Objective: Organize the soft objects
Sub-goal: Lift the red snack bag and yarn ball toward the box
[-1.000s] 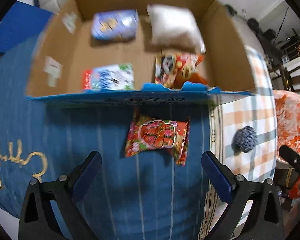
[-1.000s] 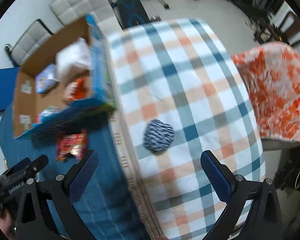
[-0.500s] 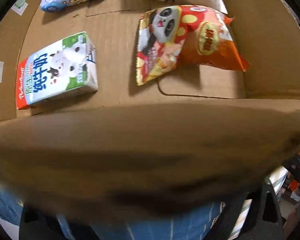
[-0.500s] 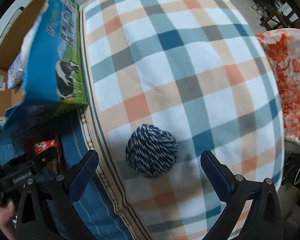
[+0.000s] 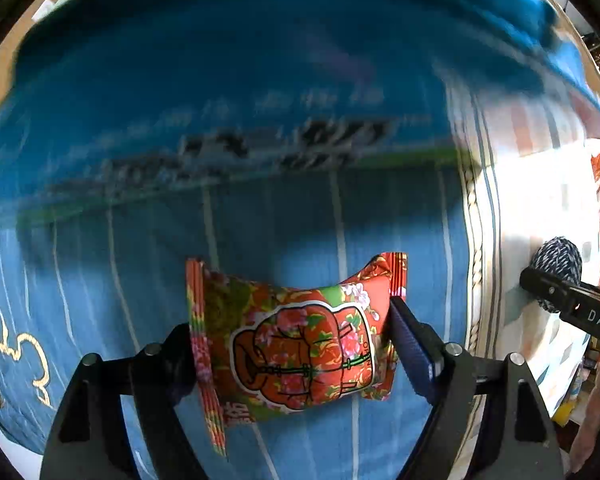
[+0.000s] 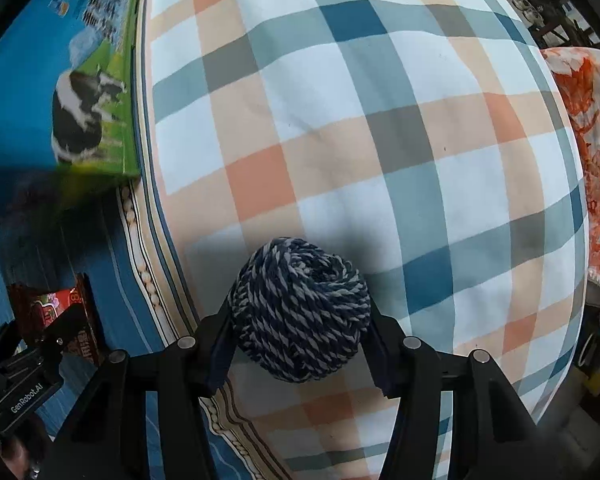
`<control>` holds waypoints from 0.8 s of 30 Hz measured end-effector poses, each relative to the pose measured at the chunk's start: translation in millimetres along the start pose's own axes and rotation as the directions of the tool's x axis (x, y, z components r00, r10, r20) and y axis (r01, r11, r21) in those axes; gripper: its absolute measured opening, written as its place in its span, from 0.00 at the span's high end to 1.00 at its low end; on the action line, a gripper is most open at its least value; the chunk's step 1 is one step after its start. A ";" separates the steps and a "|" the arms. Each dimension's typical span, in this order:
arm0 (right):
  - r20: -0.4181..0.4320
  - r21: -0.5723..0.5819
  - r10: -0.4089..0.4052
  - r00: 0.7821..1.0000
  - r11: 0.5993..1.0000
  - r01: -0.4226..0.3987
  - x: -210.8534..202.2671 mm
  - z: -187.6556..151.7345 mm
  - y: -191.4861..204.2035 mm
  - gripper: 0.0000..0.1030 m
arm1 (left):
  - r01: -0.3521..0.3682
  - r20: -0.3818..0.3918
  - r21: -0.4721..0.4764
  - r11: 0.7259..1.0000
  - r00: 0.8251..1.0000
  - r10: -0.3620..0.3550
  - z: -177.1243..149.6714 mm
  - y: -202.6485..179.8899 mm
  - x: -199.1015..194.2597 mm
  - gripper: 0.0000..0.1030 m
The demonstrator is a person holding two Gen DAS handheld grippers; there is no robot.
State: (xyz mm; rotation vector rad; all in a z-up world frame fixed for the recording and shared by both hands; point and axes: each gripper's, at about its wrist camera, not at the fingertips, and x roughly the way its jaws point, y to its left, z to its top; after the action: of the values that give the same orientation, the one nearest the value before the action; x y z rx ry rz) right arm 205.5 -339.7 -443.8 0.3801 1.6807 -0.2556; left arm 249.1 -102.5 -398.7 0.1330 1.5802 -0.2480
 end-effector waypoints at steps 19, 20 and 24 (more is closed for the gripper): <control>-0.114 -0.255 -0.011 0.993 0.967 -0.018 23.9 -106.5 92.0 0.44 | -0.013 -0.086 -0.106 0.994 0.996 0.004 -99.7 38.4 17.7 0.21; -0.107 -0.263 -0.026 0.994 0.965 -0.003 24.8 -107.8 96.2 0.44 | -0.003 -0.098 -0.108 0.994 0.995 -0.008 -97.6 39.8 21.3 0.21; -0.103 -0.250 -0.033 0.994 0.968 0.006 22.8 -105.9 99.4 0.44 | -0.002 -0.109 -0.118 0.993 0.994 -0.011 -94.4 43.5 34.1 0.17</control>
State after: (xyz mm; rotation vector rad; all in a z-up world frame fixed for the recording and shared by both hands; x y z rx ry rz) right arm 145.1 -205.7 -446.1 0.1910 1.7969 -0.0365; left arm 167.0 -40.0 -435.1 0.0522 1.7005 -0.1525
